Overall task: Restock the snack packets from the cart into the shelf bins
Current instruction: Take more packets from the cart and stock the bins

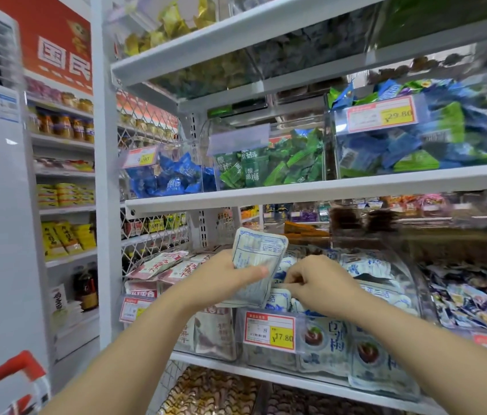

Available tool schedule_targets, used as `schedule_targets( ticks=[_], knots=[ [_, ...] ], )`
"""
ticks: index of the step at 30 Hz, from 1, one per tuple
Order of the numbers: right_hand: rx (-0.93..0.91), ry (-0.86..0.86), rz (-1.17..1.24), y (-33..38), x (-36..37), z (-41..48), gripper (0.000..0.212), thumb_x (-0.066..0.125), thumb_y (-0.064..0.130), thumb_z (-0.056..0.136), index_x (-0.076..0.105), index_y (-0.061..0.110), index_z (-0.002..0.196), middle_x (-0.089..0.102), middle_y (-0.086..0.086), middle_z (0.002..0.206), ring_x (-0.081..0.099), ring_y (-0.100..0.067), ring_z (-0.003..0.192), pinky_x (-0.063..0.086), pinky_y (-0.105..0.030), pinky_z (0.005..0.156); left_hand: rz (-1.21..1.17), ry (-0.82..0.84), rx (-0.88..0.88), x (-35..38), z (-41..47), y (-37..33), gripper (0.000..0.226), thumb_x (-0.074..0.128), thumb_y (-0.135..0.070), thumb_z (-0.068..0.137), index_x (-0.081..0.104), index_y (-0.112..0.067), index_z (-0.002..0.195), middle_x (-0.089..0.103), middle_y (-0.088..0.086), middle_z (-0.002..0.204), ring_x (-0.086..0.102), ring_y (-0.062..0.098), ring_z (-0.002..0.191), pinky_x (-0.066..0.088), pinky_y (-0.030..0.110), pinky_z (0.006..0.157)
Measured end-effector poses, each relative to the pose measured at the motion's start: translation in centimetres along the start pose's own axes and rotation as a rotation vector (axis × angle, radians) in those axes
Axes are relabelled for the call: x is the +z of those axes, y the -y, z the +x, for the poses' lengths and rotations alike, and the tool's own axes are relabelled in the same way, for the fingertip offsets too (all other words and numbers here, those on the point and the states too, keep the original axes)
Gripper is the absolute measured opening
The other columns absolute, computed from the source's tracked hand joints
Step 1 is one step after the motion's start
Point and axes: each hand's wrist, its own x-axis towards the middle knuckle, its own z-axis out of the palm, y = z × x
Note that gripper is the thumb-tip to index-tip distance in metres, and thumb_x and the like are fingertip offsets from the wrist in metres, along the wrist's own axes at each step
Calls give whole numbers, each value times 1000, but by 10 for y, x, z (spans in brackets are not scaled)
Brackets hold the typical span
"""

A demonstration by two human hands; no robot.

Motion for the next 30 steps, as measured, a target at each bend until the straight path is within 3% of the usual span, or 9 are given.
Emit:
schedule_targets(
  ticks=[4,9,13,16,19,23,26,28,30],
  knots=[
    [26,-21,122,1,-2,-1,33,67,41,93,66,24,64,68,6,61,54,-7,48,52,-30,64,26,32,-17,-6,5,4,26,61,-44,97,59,-59,117,64,-29,126,59,-8,116,44,25,102],
    [37,-92,273,-3,-2,0,22,68,40,92,75,26,76,69,17,71,67,-12,71,48,-28,64,48,30,-23,-7,10,3,27,60,-38,99,61,-44,125,67,-29,103,61,-19,83,44,9,73],
    [-54,-85,206,-3,-2,6,14,70,36,91,71,28,78,53,19,107,59,-6,86,51,-32,81,107,70,-65,-7,15,2,31,60,-49,92,68,-39,121,72,-17,115,67,5,107,52,36,100],
    [-124,-16,181,0,-4,10,16,73,35,88,69,31,103,51,17,129,53,-4,107,47,-30,94,84,89,-90,-8,14,4,32,60,-43,97,63,-40,129,68,-16,125,64,6,115,48,39,105],
    [-70,35,263,-1,-7,13,43,76,38,85,54,34,122,56,15,121,54,1,101,44,-18,78,-47,63,-73,-10,4,11,33,62,-39,98,59,-49,129,65,-25,129,61,-1,119,44,34,109],
    [-122,90,57,1,-15,22,32,77,40,85,64,27,111,58,13,105,53,-5,95,39,-17,73,-83,-65,-66,-9,-11,18,32,58,-50,97,56,-55,129,65,-31,123,62,-8,109,47,21,92],
    [-127,157,-83,9,-20,31,27,77,37,84,67,19,102,52,15,82,48,-2,72,33,-16,56,-16,-51,-41,-6,-14,14,31,54,-52,98,54,-57,129,64,-35,116,58,-22,91,42,15,80],
    [-133,196,-137,12,-17,37,28,76,35,84,67,13,98,60,8,83,56,-10,74,45,-24,59,25,-13,-39,-6,-13,11,34,53,-53,99,52,-57,132,61,-35,120,54,-25,94,40,11,80],
    [-147,221,-93,13,-11,39,30,75,35,85,67,17,107,68,4,96,63,-19,86,53,-30,70,45,19,-50,-6,-9,10,37,54,-55,98,51,-56,135,58,-32,131,54,-14,114,43,17,94]
  ],
)
